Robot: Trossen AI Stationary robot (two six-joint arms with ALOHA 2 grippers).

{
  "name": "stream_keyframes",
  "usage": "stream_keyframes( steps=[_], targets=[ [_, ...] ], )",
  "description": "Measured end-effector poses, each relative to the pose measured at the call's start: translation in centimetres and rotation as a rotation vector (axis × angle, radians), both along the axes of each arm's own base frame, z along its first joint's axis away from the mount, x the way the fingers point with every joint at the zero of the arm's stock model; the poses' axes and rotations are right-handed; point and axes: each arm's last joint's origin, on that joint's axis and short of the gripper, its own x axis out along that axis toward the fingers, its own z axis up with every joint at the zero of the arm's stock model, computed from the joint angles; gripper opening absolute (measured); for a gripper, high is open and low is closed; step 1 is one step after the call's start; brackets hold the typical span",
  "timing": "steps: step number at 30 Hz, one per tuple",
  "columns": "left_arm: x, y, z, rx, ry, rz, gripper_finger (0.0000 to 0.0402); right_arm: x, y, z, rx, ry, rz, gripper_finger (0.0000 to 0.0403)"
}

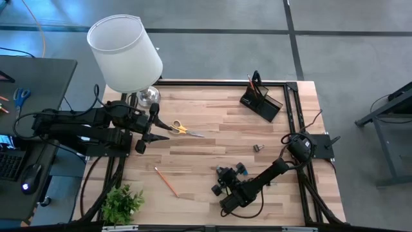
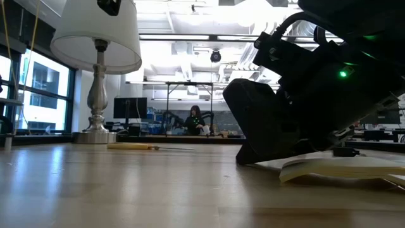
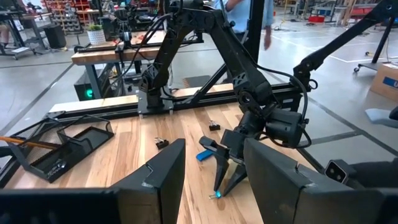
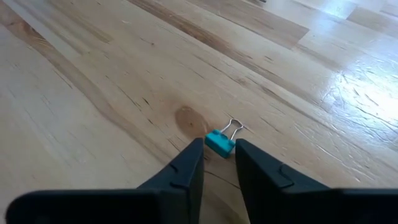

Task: Pick and place office supplies into organizer
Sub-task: Put the green binder clip into the mesh desk organizer

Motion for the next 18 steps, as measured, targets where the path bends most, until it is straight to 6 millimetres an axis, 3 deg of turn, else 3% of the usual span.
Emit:
stream_keyframes(
  steps=[18],
  targets=[
    [0.0, 0.0, 0.0, 0.0, 0.0, 0.0, 0.0154, -0.15, 0.13, 0.0, -0.004, 0.003, 0.006, 0.004]
  ],
)
